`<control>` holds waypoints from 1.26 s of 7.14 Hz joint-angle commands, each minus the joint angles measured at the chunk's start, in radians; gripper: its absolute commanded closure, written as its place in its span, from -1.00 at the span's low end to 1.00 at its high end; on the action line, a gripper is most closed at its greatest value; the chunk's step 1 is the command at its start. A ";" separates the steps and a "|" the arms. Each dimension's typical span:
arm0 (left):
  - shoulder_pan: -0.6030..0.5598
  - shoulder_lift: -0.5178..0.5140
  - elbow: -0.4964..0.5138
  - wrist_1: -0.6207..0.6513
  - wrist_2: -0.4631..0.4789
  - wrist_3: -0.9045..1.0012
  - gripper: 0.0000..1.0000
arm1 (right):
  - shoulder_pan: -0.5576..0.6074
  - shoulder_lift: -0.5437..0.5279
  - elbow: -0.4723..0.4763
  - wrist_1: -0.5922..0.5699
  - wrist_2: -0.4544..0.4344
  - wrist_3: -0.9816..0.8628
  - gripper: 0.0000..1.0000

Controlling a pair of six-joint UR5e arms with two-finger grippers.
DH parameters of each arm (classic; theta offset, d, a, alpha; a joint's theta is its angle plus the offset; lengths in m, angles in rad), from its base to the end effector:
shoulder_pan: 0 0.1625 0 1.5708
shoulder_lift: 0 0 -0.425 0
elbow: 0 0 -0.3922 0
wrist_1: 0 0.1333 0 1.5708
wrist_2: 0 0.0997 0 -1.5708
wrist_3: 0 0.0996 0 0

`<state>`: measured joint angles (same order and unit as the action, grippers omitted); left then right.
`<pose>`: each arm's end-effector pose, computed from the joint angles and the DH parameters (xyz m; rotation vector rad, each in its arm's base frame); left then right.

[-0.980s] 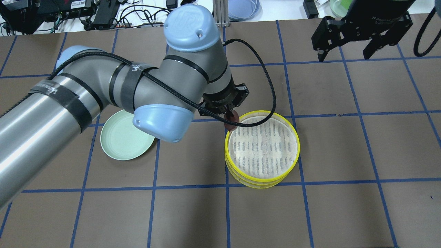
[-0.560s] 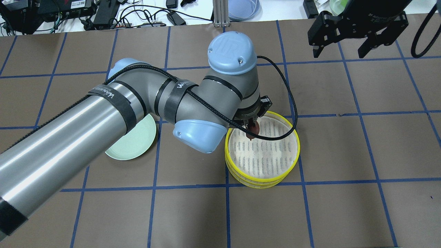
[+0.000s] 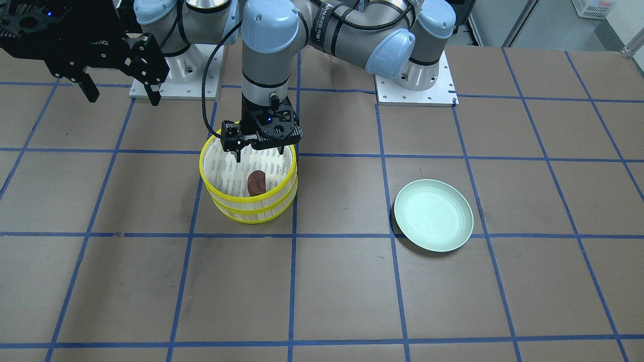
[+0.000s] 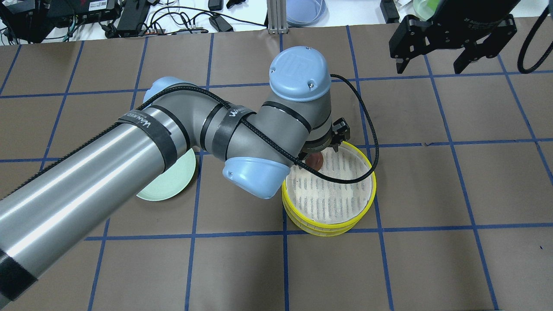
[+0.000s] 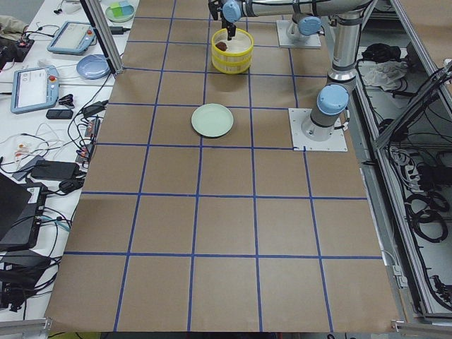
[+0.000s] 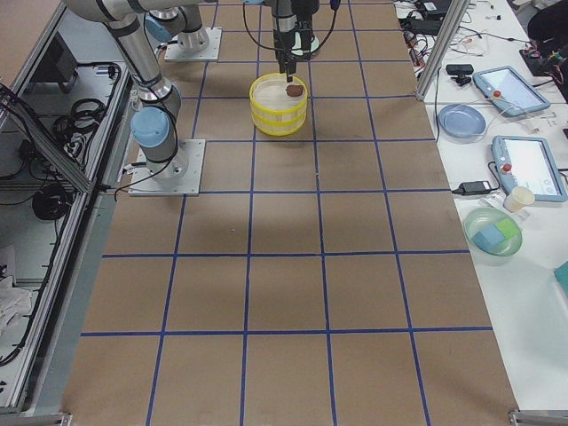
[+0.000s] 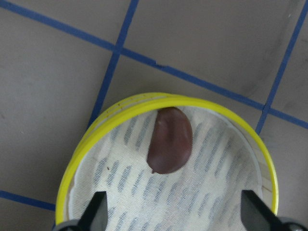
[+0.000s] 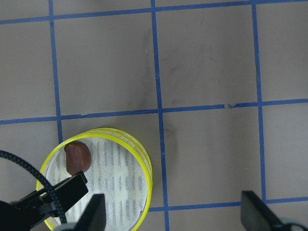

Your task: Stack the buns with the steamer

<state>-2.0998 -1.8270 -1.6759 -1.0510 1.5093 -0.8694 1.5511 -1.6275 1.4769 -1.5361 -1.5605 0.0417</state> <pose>-0.4175 -0.4379 0.3526 0.4993 -2.9482 0.1225 0.1250 -0.4768 0.5583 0.0950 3.1234 -0.1811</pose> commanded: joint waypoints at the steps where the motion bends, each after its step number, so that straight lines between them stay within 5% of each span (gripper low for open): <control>1: 0.116 0.072 -0.001 -0.030 0.054 0.217 -1.00 | 0.012 0.000 0.000 0.002 0.010 0.026 -1.00; 5: 0.450 0.214 0.088 -0.325 -0.008 0.667 -1.00 | 0.012 0.001 0.002 0.001 0.008 0.027 -1.00; 7: 0.495 0.248 0.221 -0.505 -0.001 0.690 -1.00 | 0.014 0.003 0.002 -0.001 0.011 0.027 -1.00; 9: 0.488 0.253 0.219 -0.521 0.083 0.690 -1.00 | 0.012 0.003 0.002 -0.001 0.011 0.027 -1.00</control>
<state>-1.6096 -1.5769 -1.4633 -1.5531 1.5608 -0.1811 1.5638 -1.6246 1.4787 -1.5368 -1.5493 0.0690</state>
